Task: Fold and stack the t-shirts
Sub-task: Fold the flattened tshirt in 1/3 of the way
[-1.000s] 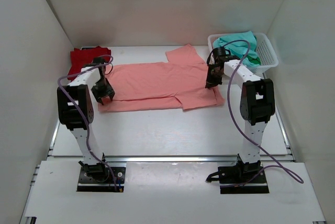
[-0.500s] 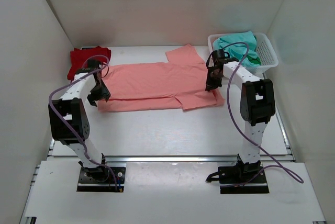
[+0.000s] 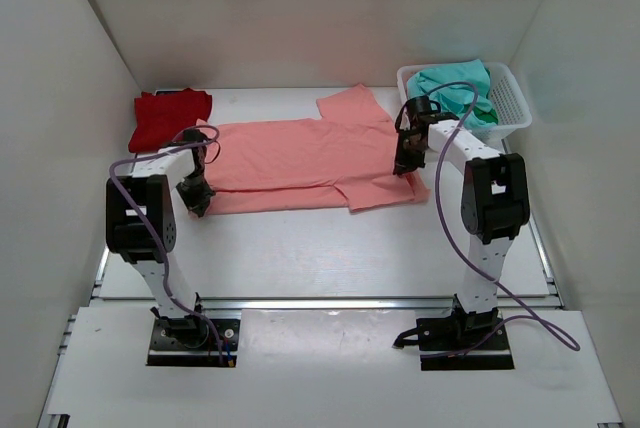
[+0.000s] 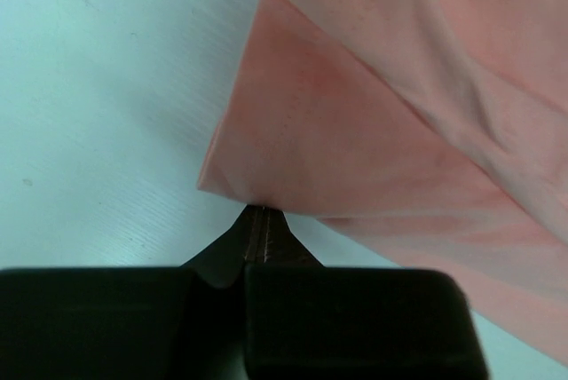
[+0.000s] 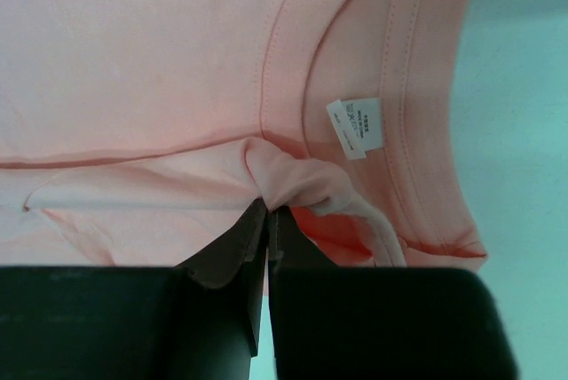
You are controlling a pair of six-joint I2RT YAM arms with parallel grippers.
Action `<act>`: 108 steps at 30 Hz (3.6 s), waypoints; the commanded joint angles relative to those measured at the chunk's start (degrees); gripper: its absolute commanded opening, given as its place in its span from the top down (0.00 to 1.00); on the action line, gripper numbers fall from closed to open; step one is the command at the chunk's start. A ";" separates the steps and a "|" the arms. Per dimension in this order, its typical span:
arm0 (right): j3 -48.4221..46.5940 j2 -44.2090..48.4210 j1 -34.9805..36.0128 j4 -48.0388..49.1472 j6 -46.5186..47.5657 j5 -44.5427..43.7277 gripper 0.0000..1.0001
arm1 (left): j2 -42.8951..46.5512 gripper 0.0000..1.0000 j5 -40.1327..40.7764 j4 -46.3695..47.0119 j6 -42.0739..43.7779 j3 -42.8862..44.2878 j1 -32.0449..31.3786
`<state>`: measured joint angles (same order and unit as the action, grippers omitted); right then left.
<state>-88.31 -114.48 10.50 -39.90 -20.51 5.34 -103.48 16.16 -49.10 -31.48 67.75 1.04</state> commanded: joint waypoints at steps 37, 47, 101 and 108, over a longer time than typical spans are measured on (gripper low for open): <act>3.15 4.70 -0.31 1.32 0.92 -1.56 1.00 | 10.23 0.55 -5.09 -0.47 -1.56 0.19 0.36; 3.06 4.88 -0.83 1.49 0.91 -1.30 1.00 | 9.44 0.53 -2.98 2.08 -2.18 -5.07 -2.18; 6.32 8.04 -4.44 6.23 1.53 1.16 1.00 | 7.59 0.72 9.86 3.22 1.87 -5.61 1.16; 4.82 8.92 -3.48 11.07 0.04 1.60 0.66 | 11.02 0.60 6.51 4.45 1.52 -4.47 -2.07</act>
<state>-81.43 -108.97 6.37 -32.84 -19.97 7.77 -96.40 24.27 -45.58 -29.76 61.47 1.02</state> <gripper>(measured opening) 0.281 0.400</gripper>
